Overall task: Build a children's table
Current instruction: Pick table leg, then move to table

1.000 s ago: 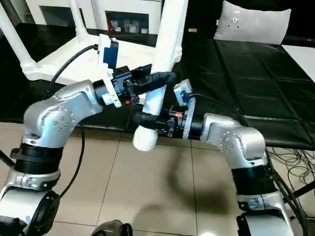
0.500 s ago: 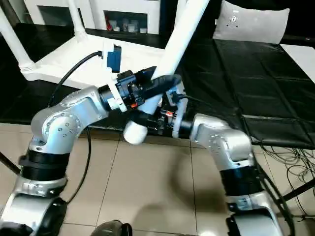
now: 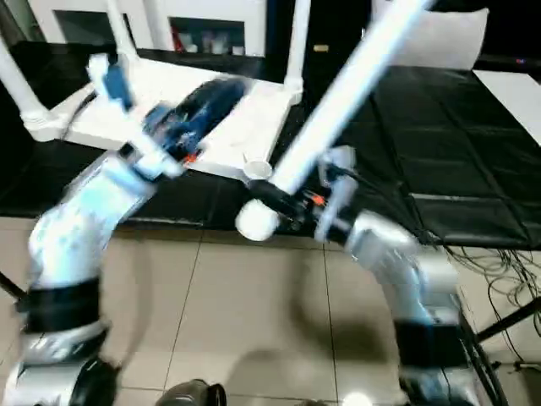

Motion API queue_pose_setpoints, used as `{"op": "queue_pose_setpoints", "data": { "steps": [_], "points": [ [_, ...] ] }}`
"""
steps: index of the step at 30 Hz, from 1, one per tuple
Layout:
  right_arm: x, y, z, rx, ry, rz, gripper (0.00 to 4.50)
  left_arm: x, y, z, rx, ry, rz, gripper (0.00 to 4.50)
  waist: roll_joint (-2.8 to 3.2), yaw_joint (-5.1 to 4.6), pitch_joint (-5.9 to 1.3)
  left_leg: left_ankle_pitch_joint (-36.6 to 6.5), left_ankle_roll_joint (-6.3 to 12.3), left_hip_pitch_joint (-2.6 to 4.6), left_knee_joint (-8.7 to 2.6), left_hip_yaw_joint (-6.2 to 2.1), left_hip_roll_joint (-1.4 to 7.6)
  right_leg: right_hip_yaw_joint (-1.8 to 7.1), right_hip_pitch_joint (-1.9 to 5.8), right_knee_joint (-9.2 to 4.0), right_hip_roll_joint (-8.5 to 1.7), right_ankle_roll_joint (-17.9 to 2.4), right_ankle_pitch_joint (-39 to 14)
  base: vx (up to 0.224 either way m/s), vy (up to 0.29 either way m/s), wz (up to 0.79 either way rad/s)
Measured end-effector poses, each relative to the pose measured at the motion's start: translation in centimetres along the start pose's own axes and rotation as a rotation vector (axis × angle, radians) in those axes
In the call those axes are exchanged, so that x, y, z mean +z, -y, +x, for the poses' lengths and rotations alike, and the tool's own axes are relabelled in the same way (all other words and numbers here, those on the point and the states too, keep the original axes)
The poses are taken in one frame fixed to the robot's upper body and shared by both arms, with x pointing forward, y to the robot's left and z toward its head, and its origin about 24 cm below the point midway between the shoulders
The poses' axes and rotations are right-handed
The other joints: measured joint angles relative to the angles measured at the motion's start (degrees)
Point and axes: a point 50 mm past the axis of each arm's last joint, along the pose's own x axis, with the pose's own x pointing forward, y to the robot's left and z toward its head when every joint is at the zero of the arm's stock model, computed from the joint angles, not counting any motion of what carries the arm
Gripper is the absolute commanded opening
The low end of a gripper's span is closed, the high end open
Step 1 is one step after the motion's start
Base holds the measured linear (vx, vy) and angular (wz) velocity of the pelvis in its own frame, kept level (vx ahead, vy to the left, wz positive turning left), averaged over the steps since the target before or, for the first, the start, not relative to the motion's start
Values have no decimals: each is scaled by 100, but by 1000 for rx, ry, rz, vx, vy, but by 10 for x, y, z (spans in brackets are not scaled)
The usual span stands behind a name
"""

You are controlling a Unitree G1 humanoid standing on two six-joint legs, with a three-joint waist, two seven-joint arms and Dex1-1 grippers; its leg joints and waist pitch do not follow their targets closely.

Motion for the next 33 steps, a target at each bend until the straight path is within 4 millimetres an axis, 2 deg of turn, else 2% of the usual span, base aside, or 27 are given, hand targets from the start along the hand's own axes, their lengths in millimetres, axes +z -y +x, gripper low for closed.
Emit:
{"op": "queue_pose_setpoints", "data": {
  "steps": [6,11,14,20,29,31,32,33],
  "points": [
    [5,-2,-5,-209,30,-190,188,-7,-27,-34,328,-6,172,361,-5,-10,2,11,-18,-9,-79,9,0,-4,-18,-73,6,29,17,0,0,0],
    [0,-4,-4,-301,38,-210,188,-16,-44,-68,504,-85,316,361,-11,-24,5,11,-15,-12,-100,11,0,-6,-24,-90,9,26,14,0,0,0],
    [-6,-2,-5,-352,31,-206,188,-22,-46,-81,590,-117,394,361,-53,-3,34,12,-15,-9,-98,11,0,-6,-20,-90,9,26,16,0,0,0],
    [-14,5,-11,-499,24,-226,188,-30,-42,-91,666,-137,437,361,-78,-4,61,12,-19,-5,-96,14,-1,0,-17,-101,8,28,31,0,0,0],
    [-20,3,-16,-481,70,-163,188,-32,-37,-84,634,-143,483,361,-58,-50,80,13,-19,-10,-109,20,-1,5,-17,-123,7,46,40,0,0,0],
    [-20,3,-17,-485,76,-164,188,-32,-36,-83,631,-137,479,361,-47,-4,88,-6,13,-16,-70,20,-1,13,-4,-139,-9,57,45,0,0,0],
    [-19,3,-19,-493,85,-165,188,-32,-35,-81,625,-135,476,361,-8,32,106,-60,95,-56,81,-62,1,21,15,-140,-14,96,45,6,69,-3],
    [-18,3,-20,-498,91,-165,188,-33,-35,-81,622,-135,475,361,18,53,120,-118,118,-107,230,-212,5,44,28,-139,-16,122,45,6,113,-10]
  ]
}}
